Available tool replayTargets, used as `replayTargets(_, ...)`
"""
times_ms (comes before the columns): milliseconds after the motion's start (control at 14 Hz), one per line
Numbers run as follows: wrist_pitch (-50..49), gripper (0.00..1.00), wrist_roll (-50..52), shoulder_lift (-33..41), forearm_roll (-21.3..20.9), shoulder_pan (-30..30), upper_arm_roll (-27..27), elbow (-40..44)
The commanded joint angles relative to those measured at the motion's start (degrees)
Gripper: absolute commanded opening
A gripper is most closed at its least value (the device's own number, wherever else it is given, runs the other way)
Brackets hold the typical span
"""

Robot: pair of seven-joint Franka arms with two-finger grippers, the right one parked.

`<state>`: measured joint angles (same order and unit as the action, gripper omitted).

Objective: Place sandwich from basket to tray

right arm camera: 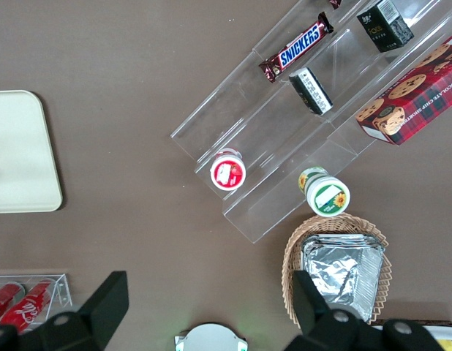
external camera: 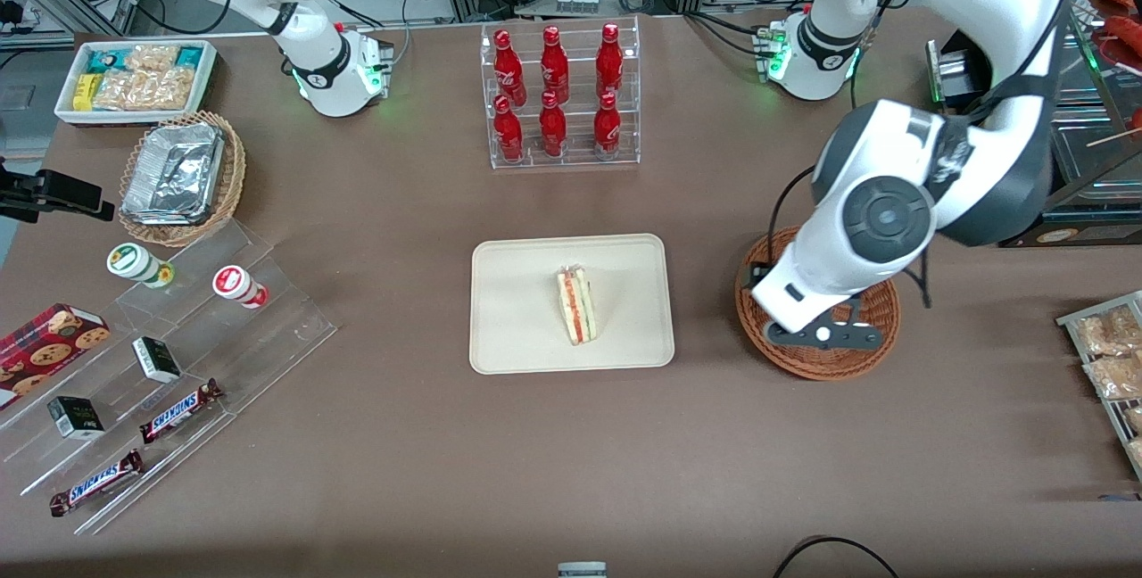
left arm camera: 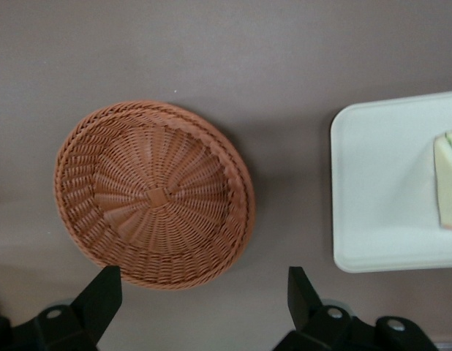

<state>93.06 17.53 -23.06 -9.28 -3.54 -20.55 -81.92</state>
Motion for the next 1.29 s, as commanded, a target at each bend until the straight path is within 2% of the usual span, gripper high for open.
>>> replayTargets(0, -0.5, 1.0, -6.6, 5.6, 2.2, 4.1, -0.2, -4.3)
replayTargets(143, -2.8, 1.0, -10.6, 6.9, 2.4, 4.7, 0.6, -4.0)
replayTargets(571, -9.3, 1.0, -23.7, 12.4, 6.6, 4.1, 10.2, -3.5)
replayTargets(929, -12.3, 1.0, -26.3, 17.5, 8.3, 3.6, 18.3, -3.1)
replayTargets(1214, -14.3, 1.0, -26.3, 19.2, 8.3, 0.5, 23.4, -2.9)
